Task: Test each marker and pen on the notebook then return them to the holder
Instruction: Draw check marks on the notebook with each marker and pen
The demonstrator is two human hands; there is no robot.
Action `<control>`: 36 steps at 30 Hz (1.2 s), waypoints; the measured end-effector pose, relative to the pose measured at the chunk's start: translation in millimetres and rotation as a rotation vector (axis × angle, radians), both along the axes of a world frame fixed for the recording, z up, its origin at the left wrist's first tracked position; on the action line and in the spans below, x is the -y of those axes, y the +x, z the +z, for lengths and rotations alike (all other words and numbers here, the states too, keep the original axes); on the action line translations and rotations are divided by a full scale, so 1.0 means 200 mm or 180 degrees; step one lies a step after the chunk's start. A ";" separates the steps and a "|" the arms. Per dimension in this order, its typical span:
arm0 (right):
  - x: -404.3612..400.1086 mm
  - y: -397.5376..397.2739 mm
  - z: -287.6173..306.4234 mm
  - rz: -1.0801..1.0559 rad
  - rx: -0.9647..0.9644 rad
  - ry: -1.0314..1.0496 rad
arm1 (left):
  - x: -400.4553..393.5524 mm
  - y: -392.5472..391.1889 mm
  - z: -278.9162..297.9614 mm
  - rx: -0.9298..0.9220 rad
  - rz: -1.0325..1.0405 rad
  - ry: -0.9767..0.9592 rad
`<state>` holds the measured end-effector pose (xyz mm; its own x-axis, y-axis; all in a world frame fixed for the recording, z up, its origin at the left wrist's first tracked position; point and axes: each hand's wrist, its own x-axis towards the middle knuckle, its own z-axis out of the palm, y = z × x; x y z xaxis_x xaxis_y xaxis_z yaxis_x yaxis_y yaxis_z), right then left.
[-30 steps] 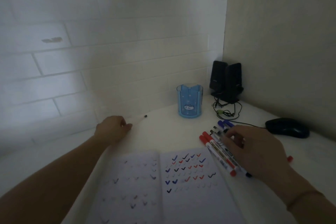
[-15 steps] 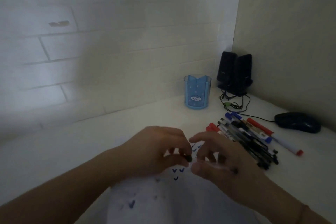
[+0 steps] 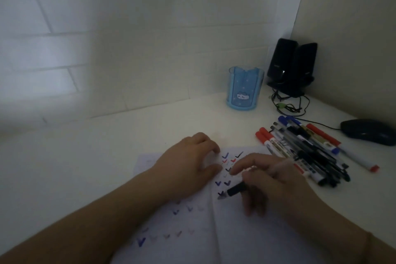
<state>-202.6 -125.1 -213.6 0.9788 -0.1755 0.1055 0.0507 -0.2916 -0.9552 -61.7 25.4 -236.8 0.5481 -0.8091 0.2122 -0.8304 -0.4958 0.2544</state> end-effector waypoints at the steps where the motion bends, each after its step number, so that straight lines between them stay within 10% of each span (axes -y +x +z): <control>1: 0.00 0.01 0.00 0.0017 -0.0010 0.0126 | 0.00 0.00 -0.02 0.0134 0.0001 -0.0040; 9: -0.04 0.03 -0.04 -0.0194 0.0167 -0.1279 | -0.01 0.03 -0.06 0.0149 -0.0037 -0.0173; 32: 0.08 -0.04 0.05 0.0812 -0.0335 -0.1071 | -0.03 0.08 0.05 0.0457 -0.0631 0.0115; 36: 0.16 -0.05 0.11 0.0294 -0.0470 -0.1134 | 0.02 0.06 0.25 -0.0114 -0.0394 0.1120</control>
<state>-213.1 -156.4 -191.6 0.9980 -0.0636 0.0009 -0.0379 -0.6067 -0.7940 -50.1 20.9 -186.0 0.4436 -0.8897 -0.1083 -0.8831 -0.4545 0.1163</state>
